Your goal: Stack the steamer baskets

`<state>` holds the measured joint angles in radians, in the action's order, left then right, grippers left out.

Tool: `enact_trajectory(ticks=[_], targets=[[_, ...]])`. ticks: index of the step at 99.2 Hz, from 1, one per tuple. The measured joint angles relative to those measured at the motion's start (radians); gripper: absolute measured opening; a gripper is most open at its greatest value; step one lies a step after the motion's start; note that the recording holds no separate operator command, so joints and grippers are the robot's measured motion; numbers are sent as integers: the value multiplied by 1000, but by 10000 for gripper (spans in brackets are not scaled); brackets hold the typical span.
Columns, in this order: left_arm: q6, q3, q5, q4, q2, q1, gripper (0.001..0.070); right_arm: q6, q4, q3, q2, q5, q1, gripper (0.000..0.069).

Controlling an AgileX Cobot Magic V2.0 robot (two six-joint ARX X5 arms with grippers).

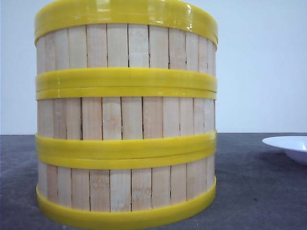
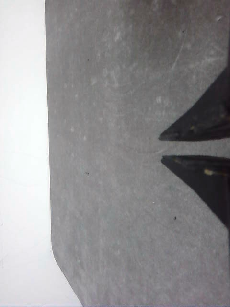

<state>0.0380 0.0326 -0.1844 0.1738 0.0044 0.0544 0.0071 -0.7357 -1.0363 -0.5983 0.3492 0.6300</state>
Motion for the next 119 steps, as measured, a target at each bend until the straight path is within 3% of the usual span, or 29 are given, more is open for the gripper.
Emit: enact_trajectory(ticks=[24, 41, 81, 119], targets=[[0, 0, 0, 0, 0, 0, 29, -169, 187, 123, 90, -215, -286, 7], [0, 0, 0, 0, 0, 0, 29, -186, 356, 340, 217, -252, -434, 7], [0, 0, 0, 0, 0, 0, 29, 3, 545, 838, 486, -290, -605, 7], [0, 0, 0, 0, 0, 0, 29, 43, 562, 990, 592, -349, -651, 7]])
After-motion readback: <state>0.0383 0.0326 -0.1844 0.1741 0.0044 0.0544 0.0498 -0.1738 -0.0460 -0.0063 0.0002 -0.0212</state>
